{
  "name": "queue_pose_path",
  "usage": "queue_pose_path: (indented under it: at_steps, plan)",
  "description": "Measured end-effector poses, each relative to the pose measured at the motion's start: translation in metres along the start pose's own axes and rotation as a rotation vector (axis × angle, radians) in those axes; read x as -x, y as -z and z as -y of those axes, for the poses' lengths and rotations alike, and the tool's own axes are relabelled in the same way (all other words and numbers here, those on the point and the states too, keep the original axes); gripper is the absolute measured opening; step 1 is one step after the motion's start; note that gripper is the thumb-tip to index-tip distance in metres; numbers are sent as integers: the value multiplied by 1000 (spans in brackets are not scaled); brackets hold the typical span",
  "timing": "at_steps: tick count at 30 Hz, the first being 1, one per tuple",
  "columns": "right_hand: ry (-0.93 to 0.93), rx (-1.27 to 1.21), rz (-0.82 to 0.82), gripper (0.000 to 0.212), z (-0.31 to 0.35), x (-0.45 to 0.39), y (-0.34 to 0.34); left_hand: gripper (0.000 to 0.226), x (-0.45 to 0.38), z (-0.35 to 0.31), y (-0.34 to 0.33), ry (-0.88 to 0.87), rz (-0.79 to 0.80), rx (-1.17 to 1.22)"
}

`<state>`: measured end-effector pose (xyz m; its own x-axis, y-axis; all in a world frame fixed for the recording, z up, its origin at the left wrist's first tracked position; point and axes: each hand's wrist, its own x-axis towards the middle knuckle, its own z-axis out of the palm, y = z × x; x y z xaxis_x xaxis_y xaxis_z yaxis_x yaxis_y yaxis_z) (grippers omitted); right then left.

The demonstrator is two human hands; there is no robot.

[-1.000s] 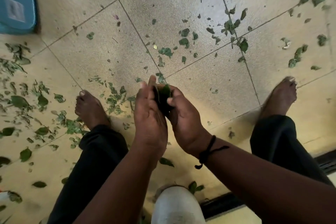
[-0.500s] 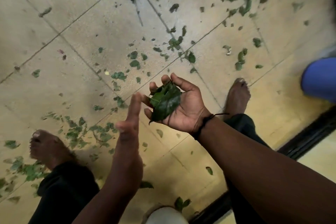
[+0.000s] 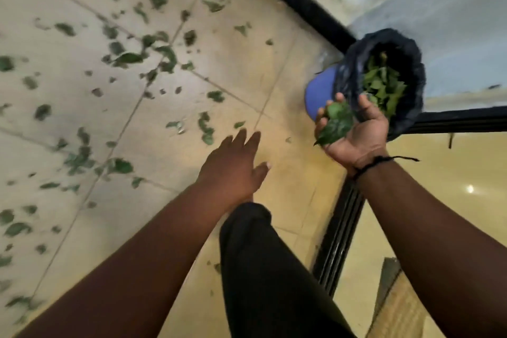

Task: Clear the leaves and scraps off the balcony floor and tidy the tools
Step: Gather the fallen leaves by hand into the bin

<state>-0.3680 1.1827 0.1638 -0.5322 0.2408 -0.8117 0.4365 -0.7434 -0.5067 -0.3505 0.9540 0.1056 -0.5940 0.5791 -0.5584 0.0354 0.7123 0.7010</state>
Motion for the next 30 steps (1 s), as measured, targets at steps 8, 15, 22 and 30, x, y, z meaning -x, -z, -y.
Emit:
queue_pose_path:
  at_steps: [8, 15, 22, 30]
  plan:
    - [211, 44, -482, 55, 144, -34, 45, 68, -93, -86, 16, -153, 41, -216]
    - [674, 859, -646, 21, 69, -32, 34, 66, -45, -16, -20, -21, 225, -178]
    - [505, 1677, 100, 50, -157, -9, -46, 67, 64, 96, -31, 284, 94, -46]
    - [27, 2055, 460, 61, -351, 31, -93, 75, 207, 203, -51, 595, -75, 172]
